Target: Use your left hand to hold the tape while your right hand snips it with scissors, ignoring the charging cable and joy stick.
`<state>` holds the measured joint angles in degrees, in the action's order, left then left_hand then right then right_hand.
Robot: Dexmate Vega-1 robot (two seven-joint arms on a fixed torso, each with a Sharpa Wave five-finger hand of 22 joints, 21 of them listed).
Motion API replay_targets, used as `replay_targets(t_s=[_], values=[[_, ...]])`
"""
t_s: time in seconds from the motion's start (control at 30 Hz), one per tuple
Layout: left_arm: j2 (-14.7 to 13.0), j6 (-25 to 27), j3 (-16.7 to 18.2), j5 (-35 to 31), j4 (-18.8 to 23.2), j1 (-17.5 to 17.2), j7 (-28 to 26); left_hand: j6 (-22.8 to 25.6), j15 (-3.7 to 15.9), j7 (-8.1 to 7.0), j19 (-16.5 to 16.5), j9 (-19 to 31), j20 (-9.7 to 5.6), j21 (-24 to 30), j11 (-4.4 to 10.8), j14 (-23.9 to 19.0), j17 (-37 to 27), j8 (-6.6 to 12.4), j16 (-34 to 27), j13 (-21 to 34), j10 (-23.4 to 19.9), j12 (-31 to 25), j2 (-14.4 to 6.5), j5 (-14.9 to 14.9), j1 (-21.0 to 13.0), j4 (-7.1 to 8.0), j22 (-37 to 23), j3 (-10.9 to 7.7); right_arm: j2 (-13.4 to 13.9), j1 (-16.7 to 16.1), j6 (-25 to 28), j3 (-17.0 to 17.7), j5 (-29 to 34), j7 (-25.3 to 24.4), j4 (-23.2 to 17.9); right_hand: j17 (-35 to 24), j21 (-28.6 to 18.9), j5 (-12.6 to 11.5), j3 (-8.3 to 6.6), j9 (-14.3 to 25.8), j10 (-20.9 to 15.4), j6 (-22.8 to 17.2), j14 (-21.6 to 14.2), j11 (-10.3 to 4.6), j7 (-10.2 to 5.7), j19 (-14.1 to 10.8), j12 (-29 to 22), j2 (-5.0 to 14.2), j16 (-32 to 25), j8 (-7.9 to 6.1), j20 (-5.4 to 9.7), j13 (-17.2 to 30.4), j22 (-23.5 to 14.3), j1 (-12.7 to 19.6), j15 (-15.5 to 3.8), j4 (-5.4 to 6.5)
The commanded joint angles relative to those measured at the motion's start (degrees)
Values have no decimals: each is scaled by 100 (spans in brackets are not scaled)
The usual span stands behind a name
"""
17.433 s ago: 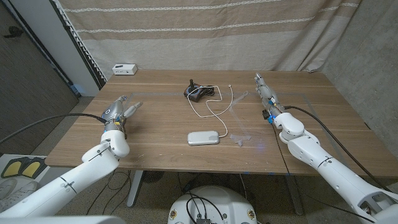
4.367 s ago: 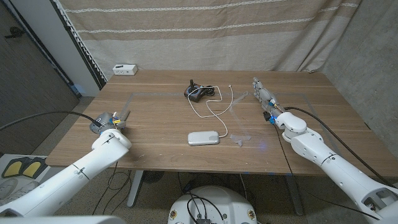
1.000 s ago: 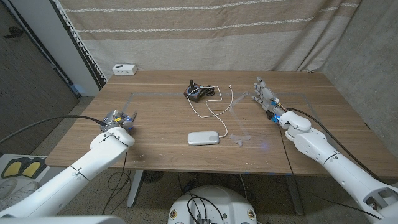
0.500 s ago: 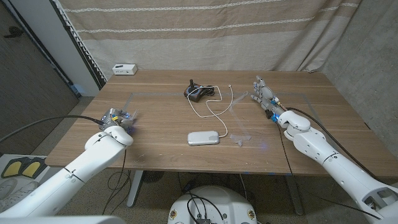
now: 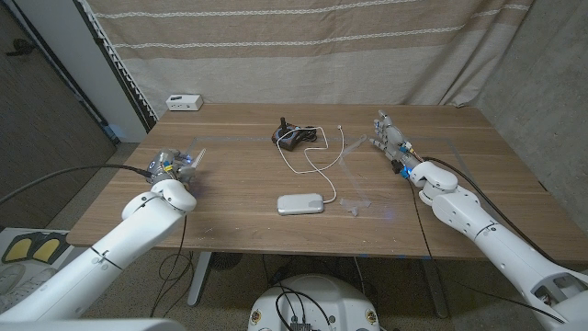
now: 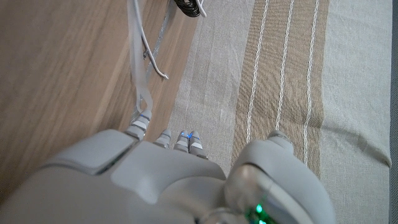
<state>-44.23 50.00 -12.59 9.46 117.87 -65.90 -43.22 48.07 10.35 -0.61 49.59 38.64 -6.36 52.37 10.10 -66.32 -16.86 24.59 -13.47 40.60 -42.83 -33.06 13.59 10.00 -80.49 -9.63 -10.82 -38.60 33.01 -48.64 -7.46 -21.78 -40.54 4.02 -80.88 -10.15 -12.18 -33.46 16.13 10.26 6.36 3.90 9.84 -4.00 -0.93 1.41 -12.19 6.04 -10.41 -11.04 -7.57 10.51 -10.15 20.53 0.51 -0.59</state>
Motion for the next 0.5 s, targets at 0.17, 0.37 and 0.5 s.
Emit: replay_targets(t_s=[0.17,0.37,0.5], values=[[258,-855,497,361,47,-196,214,-31,221,28,-31,76,-642,41,-11,-187,-33,53,31,-9,-24,37,-556,23,-521,24,-18,-2,-42,40,-118,46,-2,2,20,-8,8,22,5,24,33,51,232,7,14,-15,19,-5,-29,-3,-2,27,0,83,3,-43],[377,-1296,775,600,25,-371,287,-22,216,55,-51,58,-643,38,-16,-158,-42,46,44,-49,11,78,-558,27,-529,21,-12,-10,-37,-18,-104,48,14,-90,-105,-8,12,23,4,24,37,53,228,4,12,-17,21,-3,-29,-3,5,27,0,88,5,-45],[396,-1473,902,713,37,-459,330,-17,215,45,-60,44,-644,43,-30,-148,-50,39,47,-76,6,94,-562,28,-530,24,-11,-11,-38,-35,-115,34,50,-132,-165,-8,13,25,3,24,33,52,226,3,15,-21,19,-2,-29,-3,11,27,0,91,4,-46]])
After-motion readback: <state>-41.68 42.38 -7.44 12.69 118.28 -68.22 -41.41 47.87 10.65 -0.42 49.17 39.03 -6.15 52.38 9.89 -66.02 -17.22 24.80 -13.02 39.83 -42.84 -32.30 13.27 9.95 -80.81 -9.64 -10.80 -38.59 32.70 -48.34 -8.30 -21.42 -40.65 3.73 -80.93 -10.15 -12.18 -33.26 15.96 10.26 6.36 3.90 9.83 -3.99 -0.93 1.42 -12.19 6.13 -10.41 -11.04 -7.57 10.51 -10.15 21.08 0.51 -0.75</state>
